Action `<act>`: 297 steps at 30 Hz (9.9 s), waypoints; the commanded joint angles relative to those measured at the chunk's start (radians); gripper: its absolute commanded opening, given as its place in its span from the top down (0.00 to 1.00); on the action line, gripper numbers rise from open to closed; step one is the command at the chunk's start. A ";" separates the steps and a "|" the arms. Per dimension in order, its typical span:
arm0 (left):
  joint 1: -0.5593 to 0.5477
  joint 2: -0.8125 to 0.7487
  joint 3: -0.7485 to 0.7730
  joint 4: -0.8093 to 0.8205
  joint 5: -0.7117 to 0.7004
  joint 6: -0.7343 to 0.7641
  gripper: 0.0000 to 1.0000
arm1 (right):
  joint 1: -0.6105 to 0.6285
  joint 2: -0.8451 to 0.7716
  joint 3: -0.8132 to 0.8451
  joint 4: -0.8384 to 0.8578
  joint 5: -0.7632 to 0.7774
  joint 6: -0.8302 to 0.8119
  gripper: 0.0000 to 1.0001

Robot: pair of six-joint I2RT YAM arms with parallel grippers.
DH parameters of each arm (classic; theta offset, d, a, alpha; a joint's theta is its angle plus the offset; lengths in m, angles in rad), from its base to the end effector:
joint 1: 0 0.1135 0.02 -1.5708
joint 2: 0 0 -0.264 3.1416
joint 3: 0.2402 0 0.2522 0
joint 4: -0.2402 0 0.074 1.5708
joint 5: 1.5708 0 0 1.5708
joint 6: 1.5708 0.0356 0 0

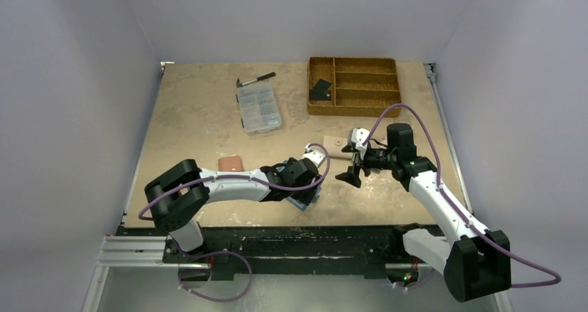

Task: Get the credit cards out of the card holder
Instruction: Pick up the card holder from the center of the board, then remove the credit card from the card holder, then place the credit card in the storage box.

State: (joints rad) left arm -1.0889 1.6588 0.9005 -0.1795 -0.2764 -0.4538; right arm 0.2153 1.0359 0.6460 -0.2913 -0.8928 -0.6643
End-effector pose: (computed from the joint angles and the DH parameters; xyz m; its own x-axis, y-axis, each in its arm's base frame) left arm 0.1599 -0.2847 0.1643 -0.6768 0.3840 -0.6281 0.5352 0.8425 -0.0616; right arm 0.1989 0.0719 0.2424 -0.0374 -0.4040 -0.9140 -0.9501 0.2978 -0.0928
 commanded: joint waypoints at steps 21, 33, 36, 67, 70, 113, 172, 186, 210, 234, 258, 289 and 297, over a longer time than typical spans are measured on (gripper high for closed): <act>0.036 -0.054 -0.064 0.078 0.043 -0.132 0.61 | -0.004 0.088 0.053 -0.076 -0.085 -0.015 0.03; 0.220 -0.197 -0.332 0.523 0.393 -0.385 0.74 | 0.122 0.496 0.300 -0.282 -0.019 0.106 0.41; 0.225 -0.203 -0.358 0.592 0.422 -0.431 0.77 | 0.177 0.496 0.289 -0.206 0.050 0.191 0.42; 0.251 -0.050 -0.460 1.003 0.569 -0.633 0.57 | 0.218 0.646 0.317 -0.119 -0.133 0.424 1.00; 0.250 -0.041 -0.457 1.001 0.577 -0.629 0.46 | 0.219 0.655 0.308 -0.085 -0.157 0.465 1.00; 0.267 -0.236 -0.436 0.559 0.368 -0.485 0.60 | 0.295 0.718 0.388 -0.183 -0.069 0.359 0.91; 0.275 -0.378 -0.622 1.284 0.490 -0.496 1.00 | 0.158 0.631 0.429 -0.436 -0.422 0.112 0.50; 0.263 -0.337 -0.626 1.363 0.480 -0.524 1.00 | 0.148 0.637 0.426 -0.408 -0.482 0.170 0.90; 0.293 -0.289 -0.770 1.332 0.385 -0.532 1.00 | 0.135 0.722 0.421 -0.354 -0.186 0.203 1.00; 0.320 -0.440 -0.685 0.643 0.308 -0.363 1.00 | 0.116 0.642 0.802 -0.491 0.238 0.051 1.00; 0.320 -0.518 -0.678 0.591 0.390 -0.328 0.98 | 0.088 1.069 1.348 -0.211 0.649 0.443 1.00; 0.320 -0.508 -0.603 0.513 0.378 -0.303 0.97 | 0.084 1.266 1.553 -0.120 0.942 0.414 0.54; 0.320 -0.505 -0.600 0.527 0.394 -0.309 0.96 | 0.084 0.990 1.327 -0.165 0.654 0.390 0.50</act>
State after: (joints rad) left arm -0.7731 1.1526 0.2638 0.3119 0.1009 -0.7662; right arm 0.2996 2.2551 2.0758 -0.4629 -0.0589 -0.2493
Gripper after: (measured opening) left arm 0.041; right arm 0.490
